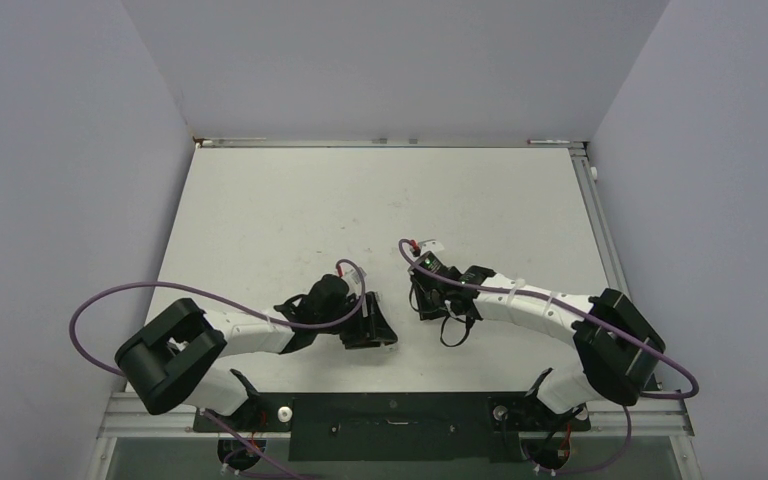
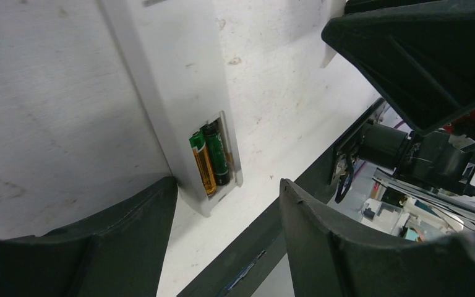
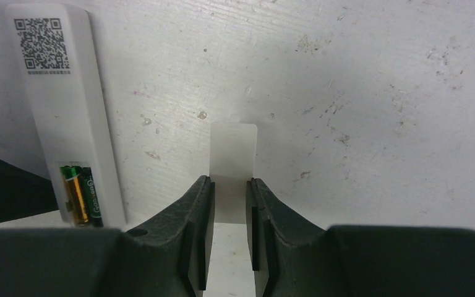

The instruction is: Load the batteries into the remote control

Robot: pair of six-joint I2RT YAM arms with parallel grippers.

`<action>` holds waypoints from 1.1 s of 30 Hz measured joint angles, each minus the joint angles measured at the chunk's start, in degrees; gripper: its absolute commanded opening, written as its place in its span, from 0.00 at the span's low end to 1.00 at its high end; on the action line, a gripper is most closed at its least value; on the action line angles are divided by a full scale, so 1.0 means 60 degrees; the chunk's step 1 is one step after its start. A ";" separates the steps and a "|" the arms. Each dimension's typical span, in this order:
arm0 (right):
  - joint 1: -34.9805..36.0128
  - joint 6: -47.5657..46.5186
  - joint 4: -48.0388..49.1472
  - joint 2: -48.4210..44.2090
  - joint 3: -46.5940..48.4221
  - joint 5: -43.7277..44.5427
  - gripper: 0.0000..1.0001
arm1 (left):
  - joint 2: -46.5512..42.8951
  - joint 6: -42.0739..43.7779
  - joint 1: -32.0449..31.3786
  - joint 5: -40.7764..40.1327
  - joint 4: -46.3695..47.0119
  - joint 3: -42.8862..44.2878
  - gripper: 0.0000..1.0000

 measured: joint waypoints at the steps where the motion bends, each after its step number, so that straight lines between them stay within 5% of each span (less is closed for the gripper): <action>1: 0.0047 0.0022 -0.0011 -0.0018 0.0000 0.0018 0.09 | 0.0124 -0.0044 -0.0069 0.0007 0.0095 0.0066 0.57; 14: 0.0503 0.0168 -0.0299 -0.0219 0.0007 0.0193 0.09 | 0.0215 0.0124 -0.0262 -0.0211 -0.0455 0.0463 0.57; 33: 0.1497 -0.0634 -0.0401 -0.0131 0.0714 0.0095 0.09 | -0.4175 0.1417 -0.0033 -0.2565 -0.4615 0.0532 0.58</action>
